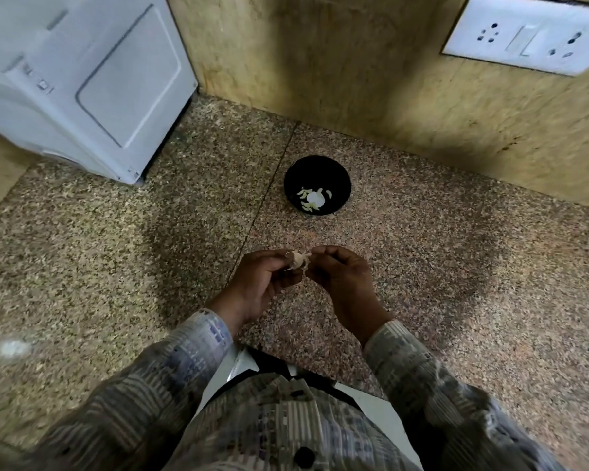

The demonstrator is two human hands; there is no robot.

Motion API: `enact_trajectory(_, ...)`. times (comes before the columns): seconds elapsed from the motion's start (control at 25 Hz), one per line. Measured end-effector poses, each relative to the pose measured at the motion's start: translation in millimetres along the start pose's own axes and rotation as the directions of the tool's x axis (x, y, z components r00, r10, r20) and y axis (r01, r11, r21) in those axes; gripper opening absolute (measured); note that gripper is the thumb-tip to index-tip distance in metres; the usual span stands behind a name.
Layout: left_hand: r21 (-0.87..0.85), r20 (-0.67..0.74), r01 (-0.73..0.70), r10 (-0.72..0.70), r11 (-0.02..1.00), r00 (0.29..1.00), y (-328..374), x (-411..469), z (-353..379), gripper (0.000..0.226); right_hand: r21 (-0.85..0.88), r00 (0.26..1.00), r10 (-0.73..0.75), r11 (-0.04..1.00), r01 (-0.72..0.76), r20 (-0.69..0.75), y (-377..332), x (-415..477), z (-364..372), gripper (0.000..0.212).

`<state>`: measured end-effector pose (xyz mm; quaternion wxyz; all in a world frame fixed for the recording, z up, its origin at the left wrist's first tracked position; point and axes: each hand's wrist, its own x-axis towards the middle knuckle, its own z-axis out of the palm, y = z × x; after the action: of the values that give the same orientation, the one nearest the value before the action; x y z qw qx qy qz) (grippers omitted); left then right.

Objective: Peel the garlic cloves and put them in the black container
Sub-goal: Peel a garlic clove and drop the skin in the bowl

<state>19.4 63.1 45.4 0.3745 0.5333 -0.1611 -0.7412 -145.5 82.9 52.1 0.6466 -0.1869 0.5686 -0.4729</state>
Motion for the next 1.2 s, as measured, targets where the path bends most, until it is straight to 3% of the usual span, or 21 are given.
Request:
enact_trajectory(0.16,-0.015,-0.134,-0.028,0.025,0.999,0.991,-17,-10,-1,0.016,-0.018,0.999,-0.049,0.999,0.049,0.008,6,-9,-2,0.01)
enact_trajectory(0.32,-0.028,-0.084,-0.093,0.09,0.995,0.992,-20,-30,-1,0.022,0.269,0.973,0.182,0.939,-0.215,0.145,-8,-20,1,0.022)
enact_trajectory(0.4,0.014,-0.048,-0.157,0.157,0.988,0.986,-21,-38,4,0.024,0.18,0.942,0.201,0.95,-0.255,0.27,-14,-26,2,0.018)
enact_trajectory(0.52,0.072,-0.042,-0.245,0.249,0.967,0.968,-25,-46,8,0.02,-0.125,0.93,0.07,0.992,-0.026,0.36,-21,-34,1,0.01)
enact_trajectory(0.64,0.073,-0.04,-0.285,0.288,0.956,0.957,-24,-57,14,0.023,-0.423,0.93,-0.107,0.868,0.26,0.353,-30,-34,-7,0.012)
enact_trajectory(0.72,0.069,-0.034,-0.326,0.329,0.943,0.944,-23,-66,19,0.03,-0.503,0.906,-0.181,0.782,0.368,0.383,-36,-34,-11,0.012)
enact_trajectory(0.8,0.084,-0.027,-0.379,0.382,0.922,0.924,-22,-72,26,0.032,-0.516,0.89,-0.213,0.75,0.414,0.404,-41,-37,-11,0.011)
enact_trajectory(0.92,0.117,-0.032,-0.417,0.424,0.901,0.905,-20,-76,37,0.023,-0.437,0.891,-0.211,0.811,0.39,0.403,-47,-44,-13,0.012)
enact_trajectory(1.2,-0.017,-0.09,-0.326,0.323,0.945,0.942,-28,-75,57,0.015,-0.316,0.874,-0.231,0.867,0.385,0.428,-42,-46,-30,0.003)
